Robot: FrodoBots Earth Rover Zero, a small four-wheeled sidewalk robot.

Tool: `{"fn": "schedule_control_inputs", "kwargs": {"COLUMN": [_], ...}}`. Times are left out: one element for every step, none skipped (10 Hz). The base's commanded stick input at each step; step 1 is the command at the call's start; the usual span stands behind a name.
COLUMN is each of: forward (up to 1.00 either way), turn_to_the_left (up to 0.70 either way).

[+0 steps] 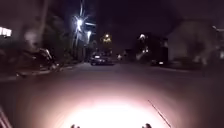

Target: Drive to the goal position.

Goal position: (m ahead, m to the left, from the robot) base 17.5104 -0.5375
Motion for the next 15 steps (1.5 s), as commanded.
{"fn": "schedule_control_inputs", "kwargs": {"forward": [0.85,0.85,0.85,0.85,0.85,0.85,0.85,0.85,0.85,0.85,0.85,0.85,0.85,0.85,0.85], "turn_to_the_left": [0.00,0.00,0.00,0.00,0.00,0.00,0.00,0.00,0.00,0.00,-0.08,-0.34,-0.34,-0.04,0.00]}}
